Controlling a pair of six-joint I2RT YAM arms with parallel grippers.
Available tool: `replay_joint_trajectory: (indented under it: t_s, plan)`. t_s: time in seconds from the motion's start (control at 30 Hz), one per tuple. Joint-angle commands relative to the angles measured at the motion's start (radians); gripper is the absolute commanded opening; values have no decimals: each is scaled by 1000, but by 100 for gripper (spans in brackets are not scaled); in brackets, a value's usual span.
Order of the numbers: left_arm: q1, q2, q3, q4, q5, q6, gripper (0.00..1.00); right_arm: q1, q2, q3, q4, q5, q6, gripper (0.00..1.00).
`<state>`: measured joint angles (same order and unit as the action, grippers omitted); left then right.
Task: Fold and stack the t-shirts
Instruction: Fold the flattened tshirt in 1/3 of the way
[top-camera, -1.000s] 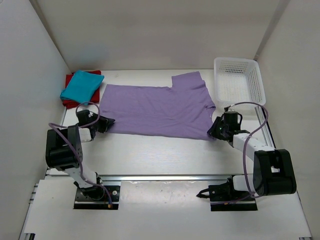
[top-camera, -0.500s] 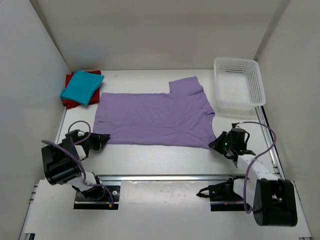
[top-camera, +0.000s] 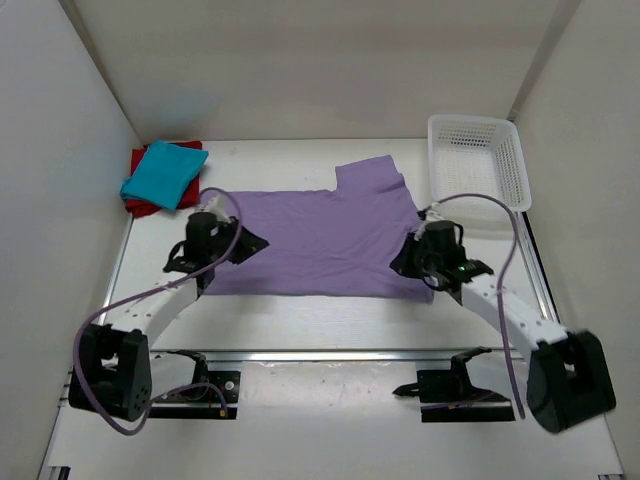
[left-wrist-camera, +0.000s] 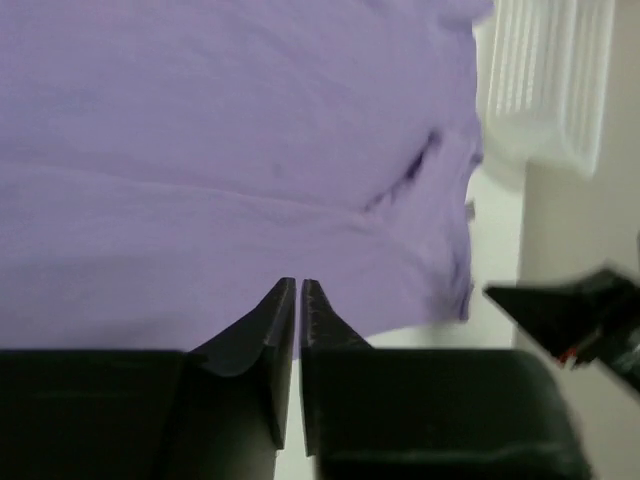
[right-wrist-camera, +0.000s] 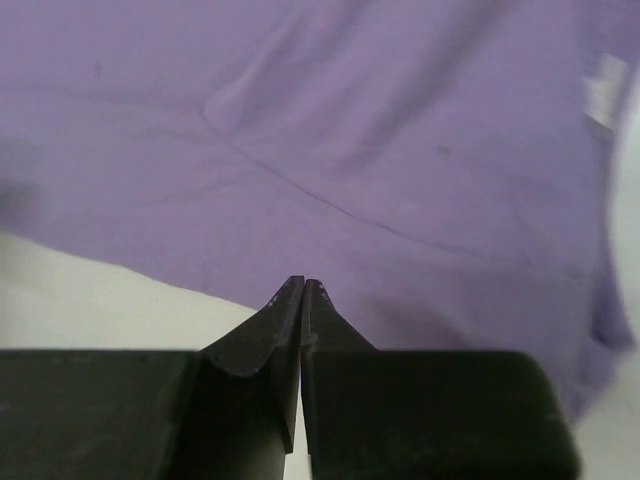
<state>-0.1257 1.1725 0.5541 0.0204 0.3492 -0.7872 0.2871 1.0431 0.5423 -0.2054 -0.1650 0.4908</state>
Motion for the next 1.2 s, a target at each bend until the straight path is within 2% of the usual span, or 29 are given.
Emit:
replay_joint_trajectory:
  t_s: [0.0, 0.1, 0.23, 0.37, 0.63, 0.8, 0.9, 1.03, 1.13, 1.17]
  plan:
    - [-156, 70, 50, -74, -173, 83, 15, 89, 183, 94, 44, 42, -121, 0]
    - [-198, 172, 69, -68, -154, 97, 6, 110, 294, 160, 63, 58, -143, 0]
    - [-189, 254, 40, -71, -141, 117, 5, 155, 373, 141, 98, 103, -114, 0]
    - [-184, 242, -17, -82, -134, 128, 5, 161, 402, 79, 106, 100, -84, 1]
    - [-120, 127, -230, -137, -40, 161, 4, 207, 244, -122, 63, 85, 1, 0]
    - [-175, -23, -322, -227, -41, 96, 3, 297, 75, -183, -35, 88, 81, 0]
    - [-236, -120, -358, -261, -10, 40, 4, 275, -20, -188, -90, 55, 101, 0]
    - [-226, -174, -249, -316, 17, 54, 7, 201, -78, -108, -137, 41, 39, 0]
    - [-149, -152, -74, -332, -9, 100, 11, 172, -83, -32, -132, 30, -6, 0]
    - [-93, -136, -21, -315, -6, 106, 12, 164, -78, -16, -96, 12, -12, 0]
